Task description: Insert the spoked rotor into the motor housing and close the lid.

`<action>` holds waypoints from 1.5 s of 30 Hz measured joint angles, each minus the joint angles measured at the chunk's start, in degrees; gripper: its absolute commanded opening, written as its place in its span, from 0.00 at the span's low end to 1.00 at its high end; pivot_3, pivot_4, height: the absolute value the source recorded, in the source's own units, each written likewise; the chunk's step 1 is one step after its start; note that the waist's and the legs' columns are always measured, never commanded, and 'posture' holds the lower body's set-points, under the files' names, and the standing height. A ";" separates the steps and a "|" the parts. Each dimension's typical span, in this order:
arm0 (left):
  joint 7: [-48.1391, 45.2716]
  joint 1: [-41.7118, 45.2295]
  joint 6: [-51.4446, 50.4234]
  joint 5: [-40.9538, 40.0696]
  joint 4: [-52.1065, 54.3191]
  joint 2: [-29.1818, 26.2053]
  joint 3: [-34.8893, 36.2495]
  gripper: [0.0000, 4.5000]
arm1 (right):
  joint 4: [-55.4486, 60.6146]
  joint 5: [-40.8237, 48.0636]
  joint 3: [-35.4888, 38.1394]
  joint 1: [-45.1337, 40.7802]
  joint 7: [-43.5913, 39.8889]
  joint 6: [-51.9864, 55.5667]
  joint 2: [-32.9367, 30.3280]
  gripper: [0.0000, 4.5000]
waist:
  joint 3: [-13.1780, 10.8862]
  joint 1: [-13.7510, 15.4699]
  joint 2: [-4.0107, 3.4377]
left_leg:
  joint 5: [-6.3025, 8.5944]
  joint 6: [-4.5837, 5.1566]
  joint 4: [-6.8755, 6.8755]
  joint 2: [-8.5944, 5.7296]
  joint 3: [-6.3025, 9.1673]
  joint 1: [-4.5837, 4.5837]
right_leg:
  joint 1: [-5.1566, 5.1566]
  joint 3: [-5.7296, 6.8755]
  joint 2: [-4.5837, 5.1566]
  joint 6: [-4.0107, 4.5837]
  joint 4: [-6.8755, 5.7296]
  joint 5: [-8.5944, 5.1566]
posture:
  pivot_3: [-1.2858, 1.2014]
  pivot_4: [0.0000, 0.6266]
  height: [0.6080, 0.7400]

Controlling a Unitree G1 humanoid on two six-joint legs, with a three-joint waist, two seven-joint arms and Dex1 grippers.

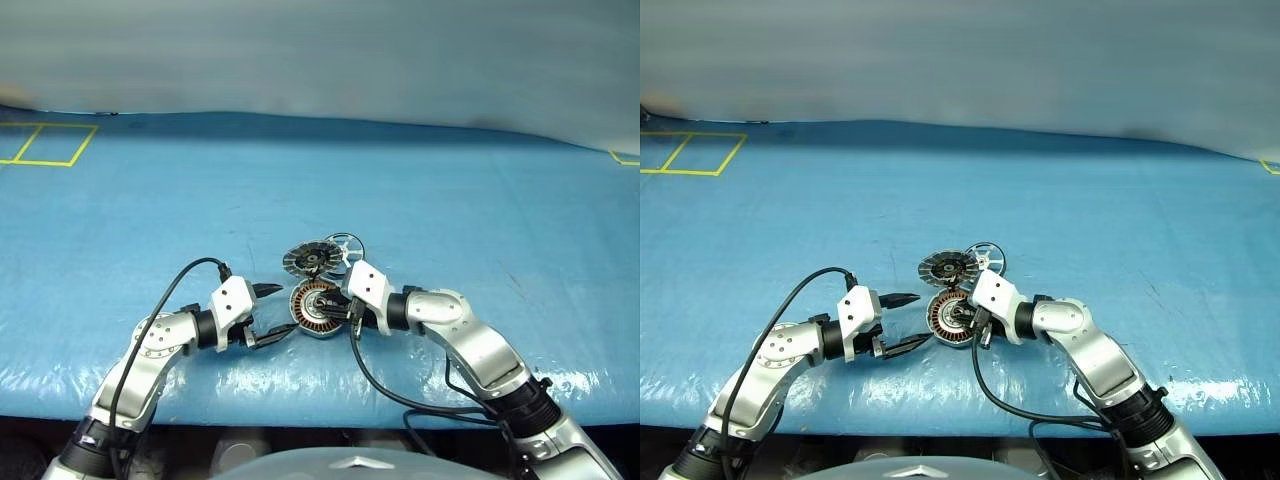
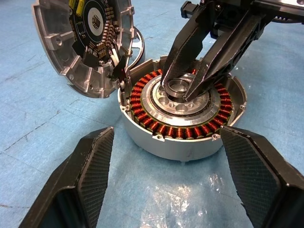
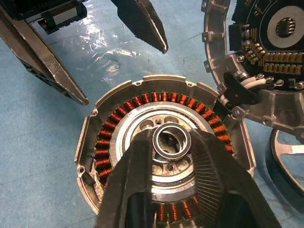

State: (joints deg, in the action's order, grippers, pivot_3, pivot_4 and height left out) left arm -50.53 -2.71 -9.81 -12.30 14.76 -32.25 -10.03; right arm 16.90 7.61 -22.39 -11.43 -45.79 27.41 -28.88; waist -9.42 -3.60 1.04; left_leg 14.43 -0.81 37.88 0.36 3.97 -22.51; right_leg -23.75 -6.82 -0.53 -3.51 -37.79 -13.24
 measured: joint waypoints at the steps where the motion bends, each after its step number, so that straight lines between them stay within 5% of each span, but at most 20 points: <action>1: 0.00 0.00 0.00 0.01 0.00 0.00 -0.07 0.85 | -0.22 -0.48 0.05 -0.11 0.05 -0.54 0.00 0.51 | 0.00 0.00 0.00 | 0.00 0.00 0.00 0.00 0.00 0.00 | 0.00 0.00 0.00 0.00 0.00 0.00 | 0.52 0.24 1.00; 2: 0.00 0.00 0.00 0.01 0.00 0.01 -0.08 0.85 | -0.42 -0.54 0.16 -0.15 0.16 -0.65 0.03 0.59 | 0.00 0.00 0.00 | 0.00 0.00 0.00 0.00 0.01 0.00 | 0.00 0.00 0.00 0.00 0.00 0.00 | 0.52 0.24 1.00; 15: 0.07 0.13 0.02 0.04 0.00 0.02 -0.10 0.85 | -0.35 4.75 2.95 0.81 -0.46 1.79 2.49 0.59 | 0.00 -0.03 0.00 | 0.00 0.00 0.00 0.01 0.02 -0.01 | -0.01 0.00 0.00 0.00 -0.01 0.00 | 0.52 0.24 1.00; 23: 0.21 0.21 0.02 0.46 0.00 0.04 -0.37 0.85 | -0.41 4.96 2.64 0.83 -0.16 2.79 2.11 0.01 | 0.00 -0.01 0.00 | 0.00 0.00 -0.01 0.00 0.01 -0.02 | -0.02 0.01 0.00 0.00 0.00 0.00 | 0.52 0.24 1.00; 45: 0.76 0.25 0.02 1.54 -0.01 0.13 -0.58 0.85 | 1.39 4.02 0.62 0.59 -1.61 3.61 -0.03 0.01 | 0.00 -0.02 0.00 | 0.00 0.00 0.00 0.00 0.02 0.00 | 0.00 0.01 -0.01 0.00 -0.01 0.00 | 0.52 0.24 1.00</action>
State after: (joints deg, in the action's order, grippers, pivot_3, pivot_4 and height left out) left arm -49.77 -2.46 -9.79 -10.77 14.75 -32.12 -10.61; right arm 18.29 11.63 -21.77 -10.84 -47.40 31.02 -28.91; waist -9.41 -3.63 1.05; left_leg 14.43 -0.81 37.88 0.36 3.99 -22.51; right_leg -23.75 -6.81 -0.53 -3.51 -37.79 -13.24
